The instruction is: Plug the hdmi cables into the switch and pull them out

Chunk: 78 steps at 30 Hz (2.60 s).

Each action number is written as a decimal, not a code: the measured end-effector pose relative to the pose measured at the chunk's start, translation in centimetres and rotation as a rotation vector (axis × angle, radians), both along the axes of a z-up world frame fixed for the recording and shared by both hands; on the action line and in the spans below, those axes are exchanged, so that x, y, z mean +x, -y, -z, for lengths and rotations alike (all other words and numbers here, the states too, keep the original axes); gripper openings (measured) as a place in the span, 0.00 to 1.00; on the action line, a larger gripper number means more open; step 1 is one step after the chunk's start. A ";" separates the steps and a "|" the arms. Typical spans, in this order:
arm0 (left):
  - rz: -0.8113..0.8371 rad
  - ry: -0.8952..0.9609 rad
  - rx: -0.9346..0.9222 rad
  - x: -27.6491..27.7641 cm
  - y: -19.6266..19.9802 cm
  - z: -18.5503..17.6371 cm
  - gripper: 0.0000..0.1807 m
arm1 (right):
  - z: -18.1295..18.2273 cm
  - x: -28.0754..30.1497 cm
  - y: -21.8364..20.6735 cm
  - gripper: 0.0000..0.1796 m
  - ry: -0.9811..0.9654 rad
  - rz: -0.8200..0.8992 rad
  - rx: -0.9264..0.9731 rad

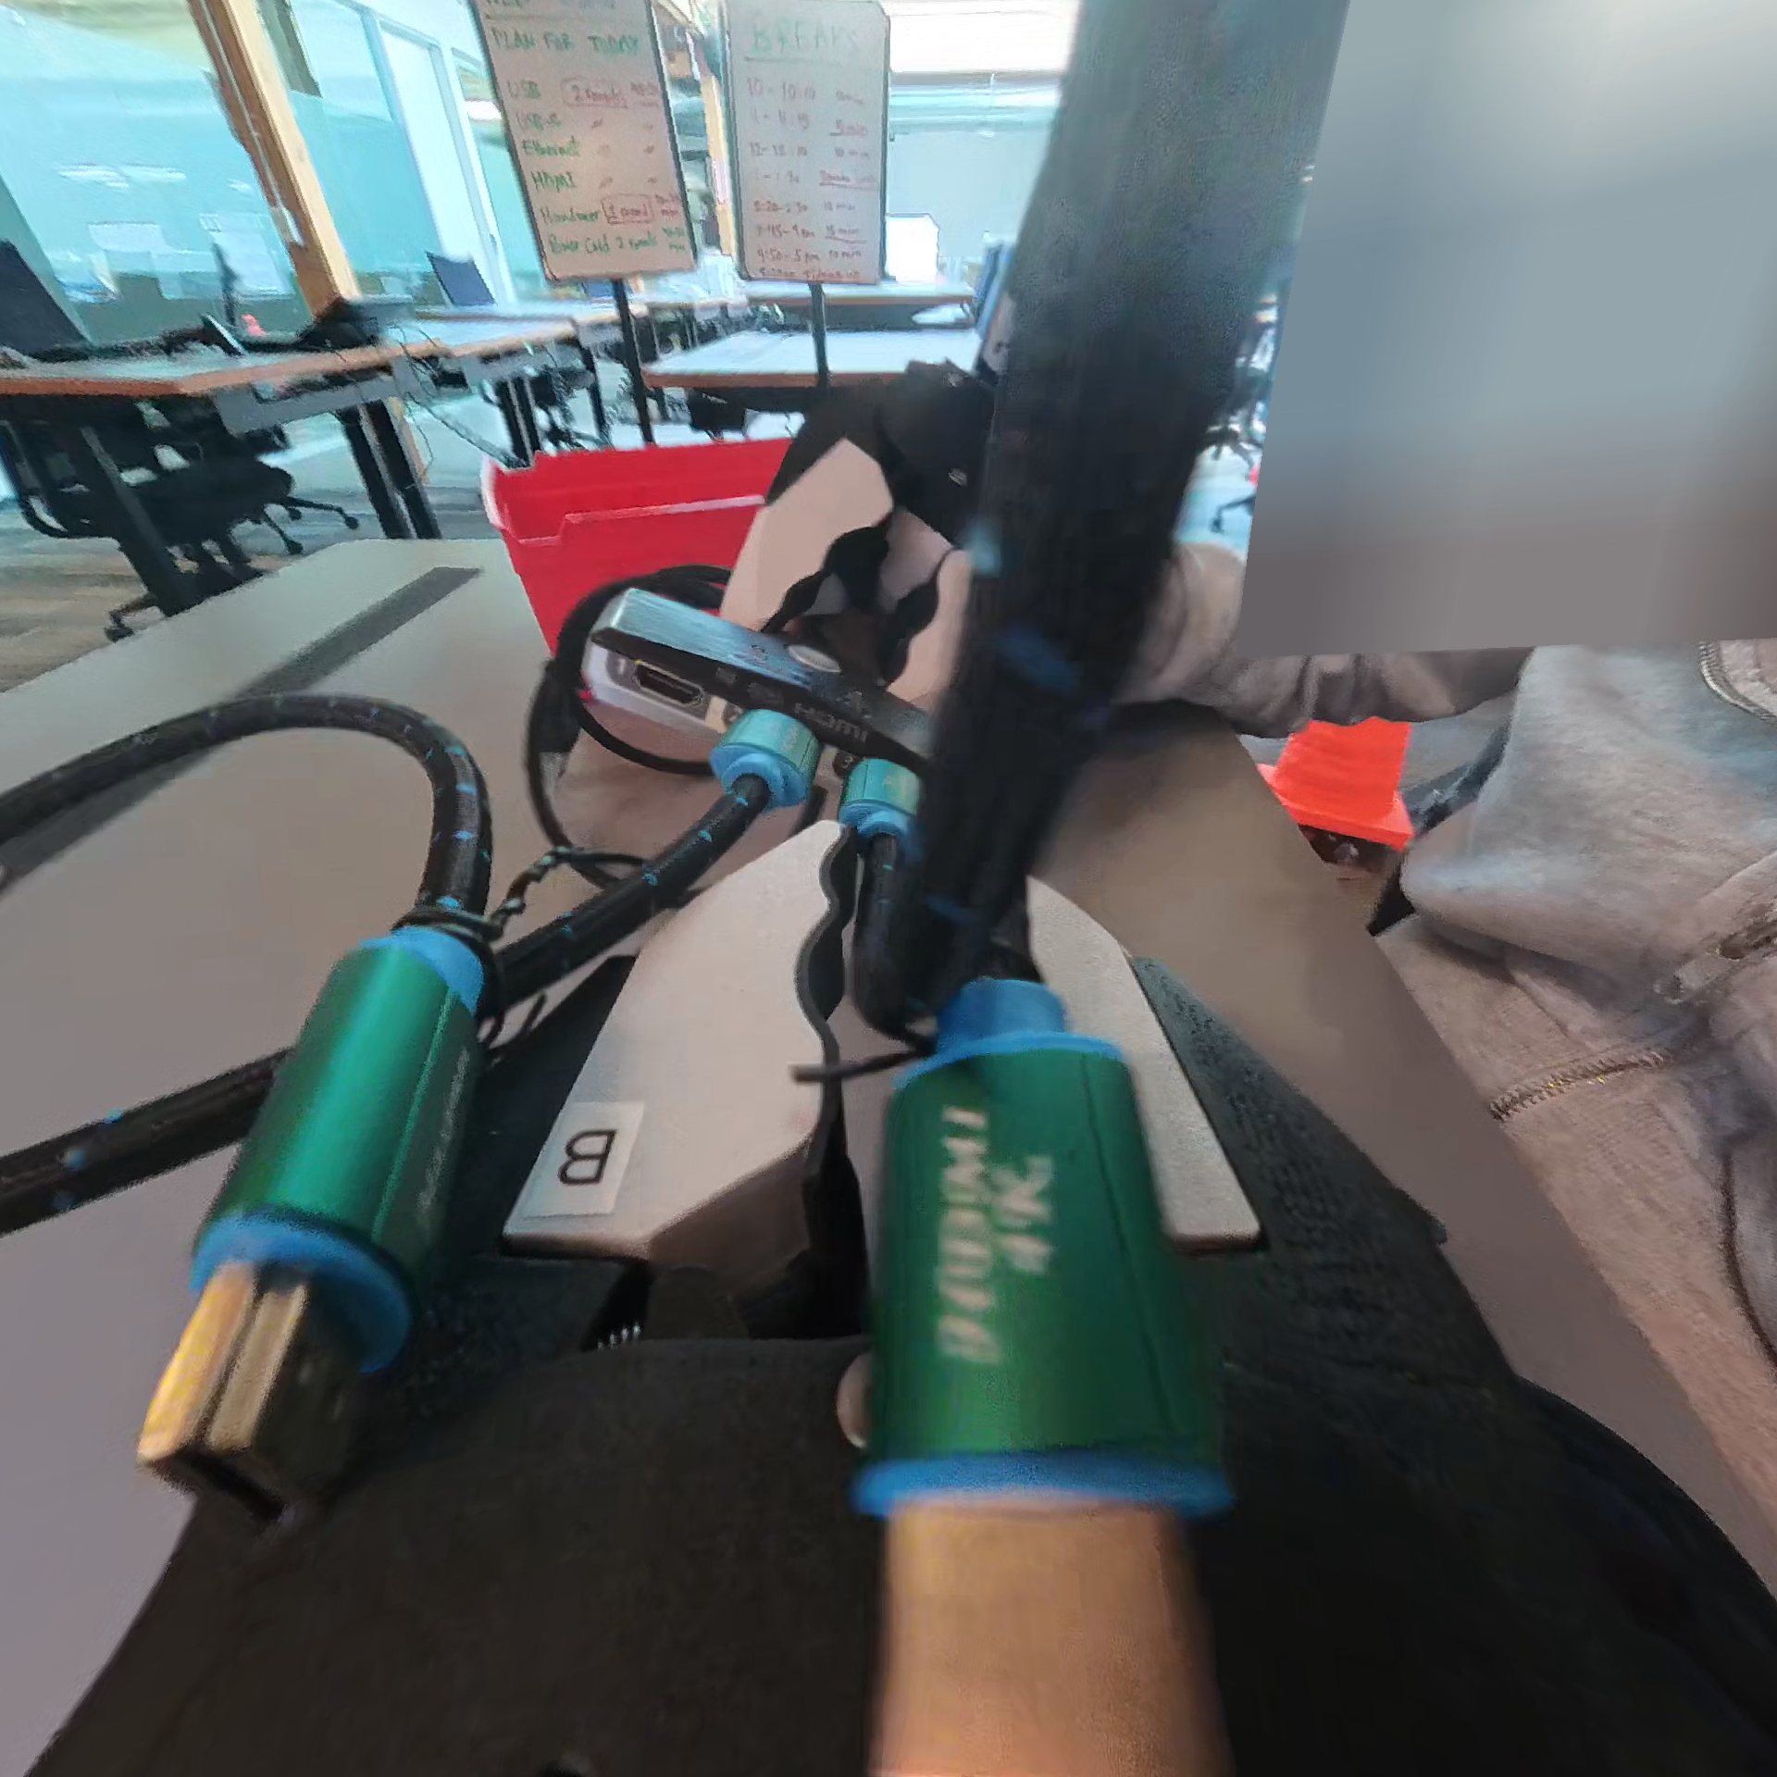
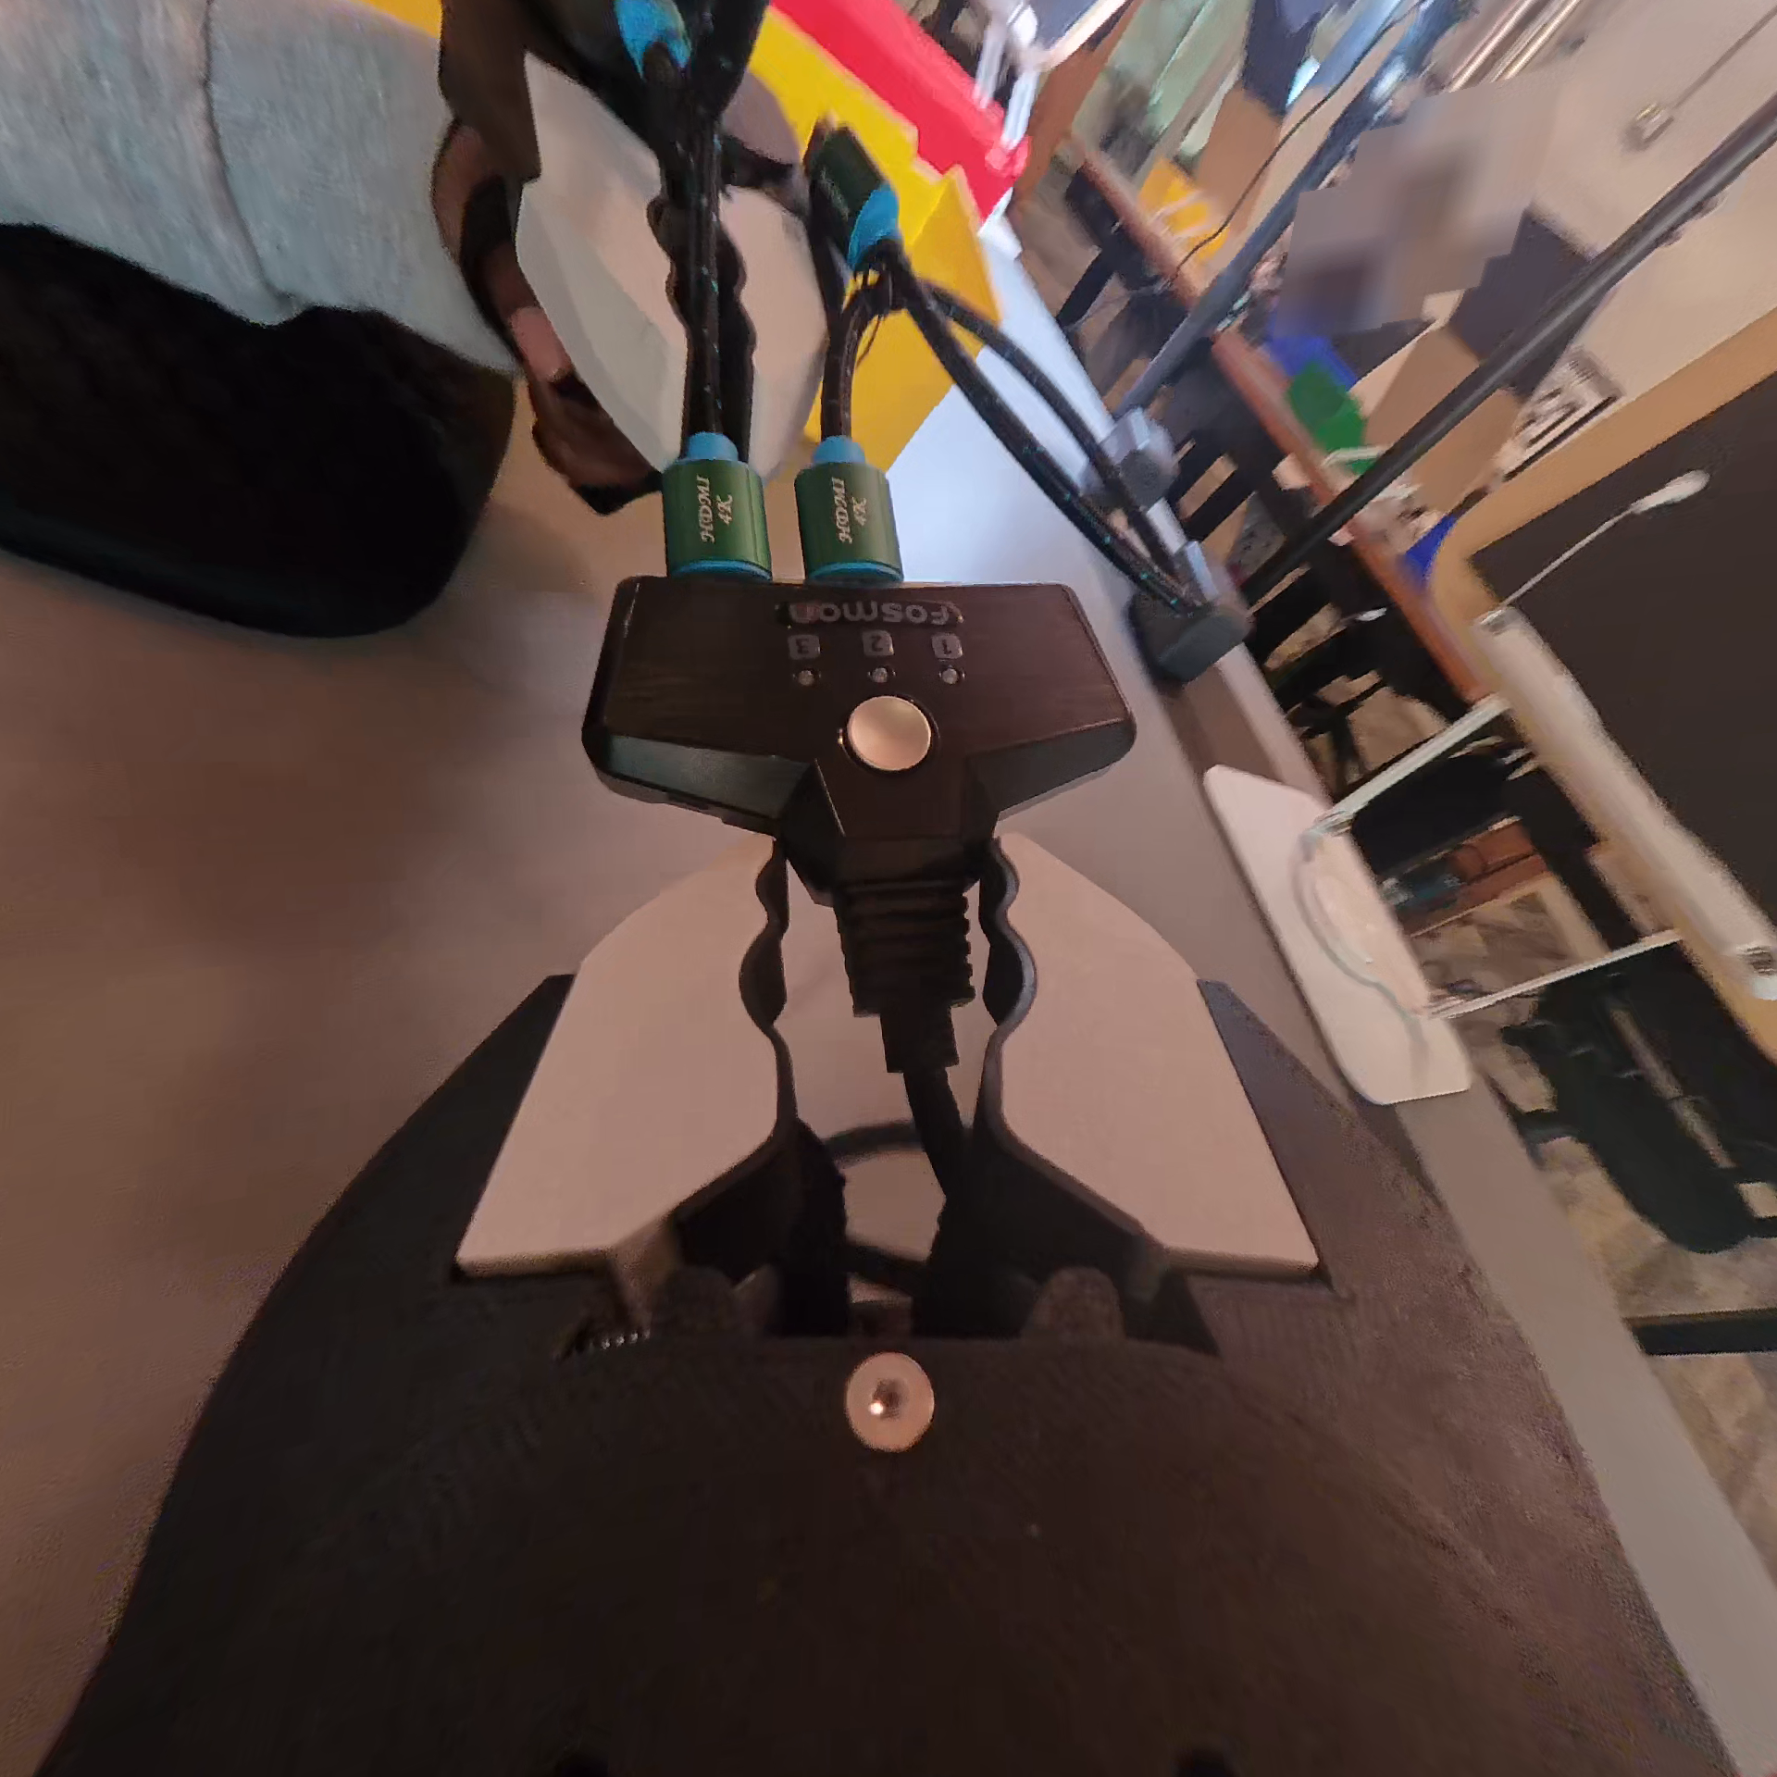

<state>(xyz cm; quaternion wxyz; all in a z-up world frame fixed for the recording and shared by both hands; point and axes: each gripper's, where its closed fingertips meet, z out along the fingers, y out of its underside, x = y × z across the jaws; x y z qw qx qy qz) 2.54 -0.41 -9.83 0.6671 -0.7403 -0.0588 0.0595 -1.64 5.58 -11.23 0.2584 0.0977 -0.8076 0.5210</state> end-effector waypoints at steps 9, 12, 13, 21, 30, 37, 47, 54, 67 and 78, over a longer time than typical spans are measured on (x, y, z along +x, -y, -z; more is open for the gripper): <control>-0.285 -0.236 0.293 -2.7 2.8 -5.0 0.21 | -11.3 -2.2 -1.8 0.21 -0.316 0.138 -0.202; -0.342 -0.250 0.375 -3.1 4.0 -6.4 0.21 | -18.6 -3.9 -4.4 0.21 -0.367 0.219 -0.302; -0.345 -0.246 0.394 -3.0 4.2 -6.6 0.21 | -20.9 -4.4 -5.7 0.21 -0.378 0.255 -0.342; -0.346 -0.254 0.304 -3.3 3.3 -5.3 0.21 | -27.5 -6.8 -19.2 0.21 -0.433 0.495 -0.619; -0.340 -0.255 0.220 -3.5 2.6 -4.1 0.21 | -20.6 -13.3 -28.8 0.21 -0.258 0.573 -0.683; -0.321 -0.272 0.177 -3.1 2.1 -3.7 0.21 | -18.6 -14.7 -30.2 0.21 -0.084 0.613 -0.690; -0.314 -0.260 0.136 -3.2 1.8 -3.0 0.21 | -14.5 -15.5 -32.7 0.21 0.071 0.761 -0.474; -0.316 -0.258 0.137 -3.3 1.9 -3.0 0.21 | -11.4 -13.6 -33.6 0.21 0.174 0.582 -0.460; -0.325 -0.248 0.125 -3.6 2.0 -2.6 0.20 | -4.3 -11.5 -35.8 0.21 0.428 0.644 -0.201; -0.316 -0.261 0.124 -3.3 1.8 -2.8 0.20 | 3.6 -11.8 -33.4 0.20 0.835 0.812 0.296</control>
